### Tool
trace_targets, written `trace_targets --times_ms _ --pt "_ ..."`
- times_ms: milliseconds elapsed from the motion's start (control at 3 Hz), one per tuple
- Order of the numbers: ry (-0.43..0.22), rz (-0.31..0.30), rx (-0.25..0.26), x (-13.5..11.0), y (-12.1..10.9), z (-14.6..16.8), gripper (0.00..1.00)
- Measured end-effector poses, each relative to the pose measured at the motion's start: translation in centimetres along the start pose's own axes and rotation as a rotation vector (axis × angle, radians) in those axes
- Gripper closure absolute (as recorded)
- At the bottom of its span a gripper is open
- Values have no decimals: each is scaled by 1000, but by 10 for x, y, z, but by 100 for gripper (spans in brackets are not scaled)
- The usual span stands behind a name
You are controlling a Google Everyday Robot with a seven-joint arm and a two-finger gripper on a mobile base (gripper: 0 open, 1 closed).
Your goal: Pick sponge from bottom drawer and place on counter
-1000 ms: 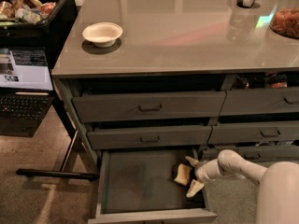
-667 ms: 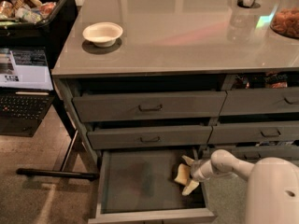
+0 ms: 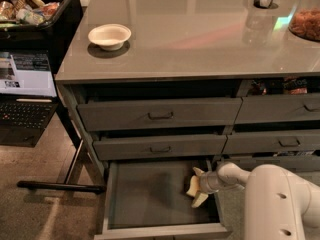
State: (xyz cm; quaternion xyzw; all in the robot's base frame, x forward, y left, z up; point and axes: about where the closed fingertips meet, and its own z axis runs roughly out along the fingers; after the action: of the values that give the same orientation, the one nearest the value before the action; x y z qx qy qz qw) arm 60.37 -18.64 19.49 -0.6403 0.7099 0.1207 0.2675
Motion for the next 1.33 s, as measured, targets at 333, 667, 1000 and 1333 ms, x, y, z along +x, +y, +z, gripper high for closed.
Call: trace_targets --times_ms 333,667,1000,1333 --pt "31 14 21 13 -9 10 0" --pt "59 33 38 27 -14 17 0" --pt "87 52 38 38 -17 26 0" --pt "153 62 33 42 -19 38 0"
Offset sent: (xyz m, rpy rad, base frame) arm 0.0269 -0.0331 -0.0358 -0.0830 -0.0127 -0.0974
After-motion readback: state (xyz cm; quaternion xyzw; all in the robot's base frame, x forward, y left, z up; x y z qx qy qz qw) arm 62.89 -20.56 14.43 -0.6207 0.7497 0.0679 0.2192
